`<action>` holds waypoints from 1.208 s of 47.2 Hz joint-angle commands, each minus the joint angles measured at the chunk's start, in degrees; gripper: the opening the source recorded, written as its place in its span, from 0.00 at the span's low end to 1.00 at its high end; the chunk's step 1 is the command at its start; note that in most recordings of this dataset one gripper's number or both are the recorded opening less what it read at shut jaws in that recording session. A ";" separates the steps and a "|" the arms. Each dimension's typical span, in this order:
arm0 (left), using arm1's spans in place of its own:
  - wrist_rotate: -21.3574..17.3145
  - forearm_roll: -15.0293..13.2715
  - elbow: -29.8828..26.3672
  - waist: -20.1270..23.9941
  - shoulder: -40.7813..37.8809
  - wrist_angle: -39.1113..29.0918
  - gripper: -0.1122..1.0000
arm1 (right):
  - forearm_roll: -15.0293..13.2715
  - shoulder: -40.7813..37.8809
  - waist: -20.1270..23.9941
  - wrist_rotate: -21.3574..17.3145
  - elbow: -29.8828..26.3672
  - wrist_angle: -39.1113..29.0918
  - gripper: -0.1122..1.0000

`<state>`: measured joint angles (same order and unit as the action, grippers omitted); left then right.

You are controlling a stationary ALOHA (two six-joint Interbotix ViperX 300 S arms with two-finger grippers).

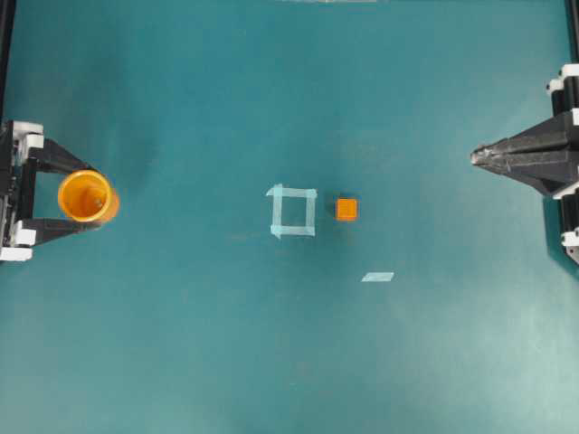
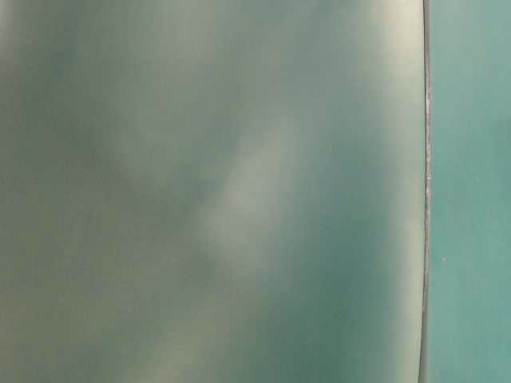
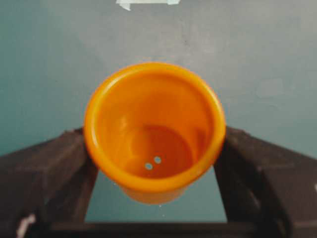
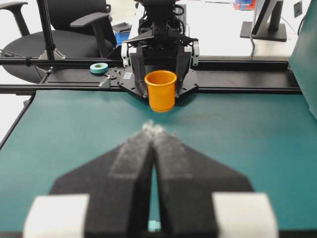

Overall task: Move the cup to the left with left arm.
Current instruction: 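Hold the cup still near the left edge with the left gripper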

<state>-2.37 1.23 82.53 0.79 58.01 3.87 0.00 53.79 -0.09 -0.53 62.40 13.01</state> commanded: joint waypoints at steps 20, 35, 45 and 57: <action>-0.26 0.18 -0.53 -0.35 -0.62 0.35 0.74 | 0.09 -0.26 -0.09 0.00 -1.85 -0.88 0.10; -0.26 0.18 -0.44 -0.35 -0.62 0.44 0.73 | 0.09 -0.26 0.00 0.00 -1.85 -0.97 0.10; -0.26 0.18 -0.44 -0.35 -0.62 0.44 0.73 | 0.09 -0.26 0.00 0.00 -1.85 -0.97 0.10; -0.44 0.26 -0.44 -0.35 -0.70 0.44 0.73 | 0.09 -0.26 0.00 0.00 -1.85 -0.97 0.10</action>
<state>-2.72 1.32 82.62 0.62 58.01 3.87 0.00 53.79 -0.09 -0.53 62.40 11.78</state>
